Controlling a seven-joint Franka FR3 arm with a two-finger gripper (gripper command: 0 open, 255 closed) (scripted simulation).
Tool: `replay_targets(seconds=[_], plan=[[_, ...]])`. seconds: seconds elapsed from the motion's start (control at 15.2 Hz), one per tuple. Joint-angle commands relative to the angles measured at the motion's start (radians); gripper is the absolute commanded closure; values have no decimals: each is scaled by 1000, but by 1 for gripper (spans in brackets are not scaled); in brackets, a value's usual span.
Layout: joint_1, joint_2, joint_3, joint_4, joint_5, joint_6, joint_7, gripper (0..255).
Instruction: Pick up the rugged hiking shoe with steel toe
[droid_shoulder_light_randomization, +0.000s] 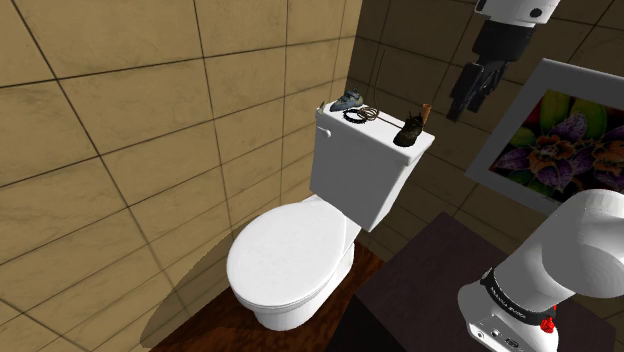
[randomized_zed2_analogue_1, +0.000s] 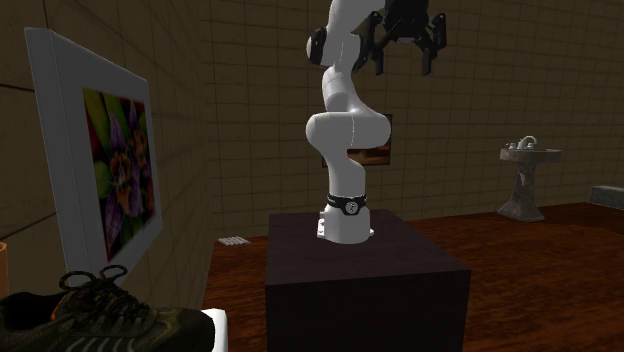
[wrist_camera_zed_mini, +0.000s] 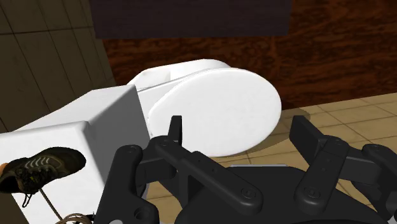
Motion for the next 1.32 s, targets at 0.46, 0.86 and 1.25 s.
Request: replay_targets(seconds=[0.46, 0.86, 1.25], plan=[[-51, 116, -125, -28, -74, 148, -120, 0], [-86, 259, -231, -4, -113, 272, -221, 0], [-109, 433, -334, 63, -114, 384, -326, 0]])
